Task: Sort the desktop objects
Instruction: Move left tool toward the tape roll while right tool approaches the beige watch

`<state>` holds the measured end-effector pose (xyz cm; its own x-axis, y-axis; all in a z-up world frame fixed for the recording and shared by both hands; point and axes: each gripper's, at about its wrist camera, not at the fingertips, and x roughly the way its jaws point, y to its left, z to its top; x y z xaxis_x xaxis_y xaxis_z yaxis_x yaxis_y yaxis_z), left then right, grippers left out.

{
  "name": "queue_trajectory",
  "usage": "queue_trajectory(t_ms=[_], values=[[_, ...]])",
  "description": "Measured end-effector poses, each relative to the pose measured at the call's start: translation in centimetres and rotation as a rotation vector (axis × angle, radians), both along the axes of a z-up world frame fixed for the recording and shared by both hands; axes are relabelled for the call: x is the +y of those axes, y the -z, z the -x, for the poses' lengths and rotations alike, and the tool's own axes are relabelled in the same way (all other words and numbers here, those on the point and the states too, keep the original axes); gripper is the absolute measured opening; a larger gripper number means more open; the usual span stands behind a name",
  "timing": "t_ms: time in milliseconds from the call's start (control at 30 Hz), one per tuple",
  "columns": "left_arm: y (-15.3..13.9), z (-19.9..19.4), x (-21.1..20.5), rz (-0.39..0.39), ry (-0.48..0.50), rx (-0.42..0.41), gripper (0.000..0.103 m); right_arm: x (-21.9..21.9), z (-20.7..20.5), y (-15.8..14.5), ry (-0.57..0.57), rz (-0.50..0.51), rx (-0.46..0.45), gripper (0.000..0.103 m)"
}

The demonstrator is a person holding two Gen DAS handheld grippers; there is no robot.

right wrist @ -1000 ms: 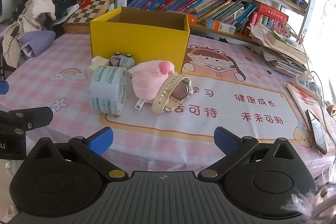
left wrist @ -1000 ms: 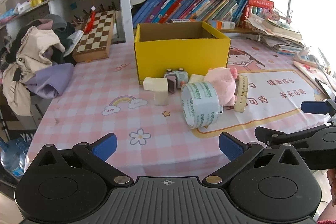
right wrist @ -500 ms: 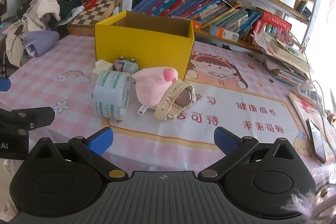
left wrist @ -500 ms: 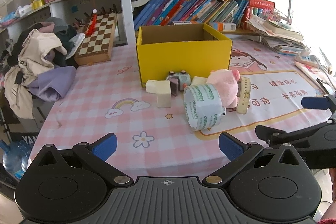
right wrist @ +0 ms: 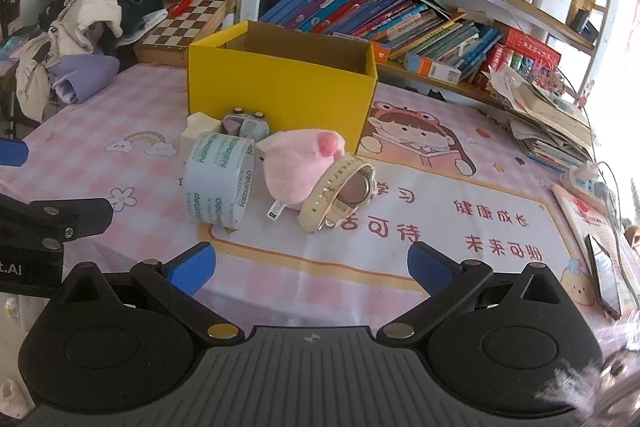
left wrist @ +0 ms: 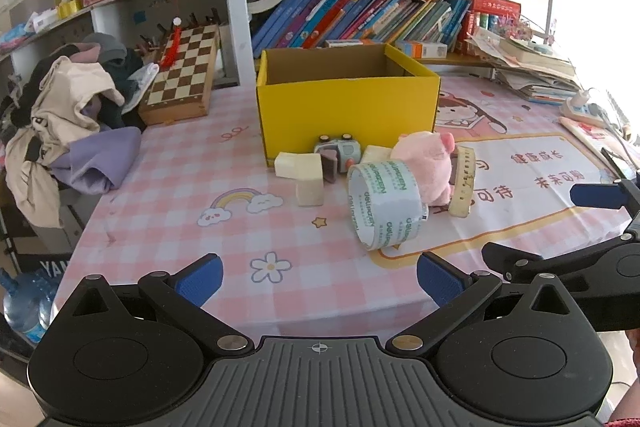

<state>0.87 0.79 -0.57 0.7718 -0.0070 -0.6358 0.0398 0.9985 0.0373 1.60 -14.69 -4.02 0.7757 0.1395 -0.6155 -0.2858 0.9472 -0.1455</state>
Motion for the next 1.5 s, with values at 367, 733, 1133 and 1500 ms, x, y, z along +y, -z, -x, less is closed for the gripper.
queue_trajectory(t_ms=[367,733,1133,1500], values=[[0.06,0.04,0.34,0.017,0.022,0.0,0.103,-0.33,-0.09,0.15,0.03,-0.041,0.031,0.103],[0.25,-0.14,0.3,0.012,0.028,0.007,0.103,-0.02,-0.04,0.35,0.018,-0.045,0.052,0.103],[0.49,0.09,0.63,0.058,0.045,0.009,0.103,-0.08,-0.14,0.64,0.01,-0.052,0.093,0.103],[0.37,-0.04,0.87,0.059,0.032,0.004,0.103,-0.46,-0.75,0.53,0.028,-0.07,0.083,0.103]])
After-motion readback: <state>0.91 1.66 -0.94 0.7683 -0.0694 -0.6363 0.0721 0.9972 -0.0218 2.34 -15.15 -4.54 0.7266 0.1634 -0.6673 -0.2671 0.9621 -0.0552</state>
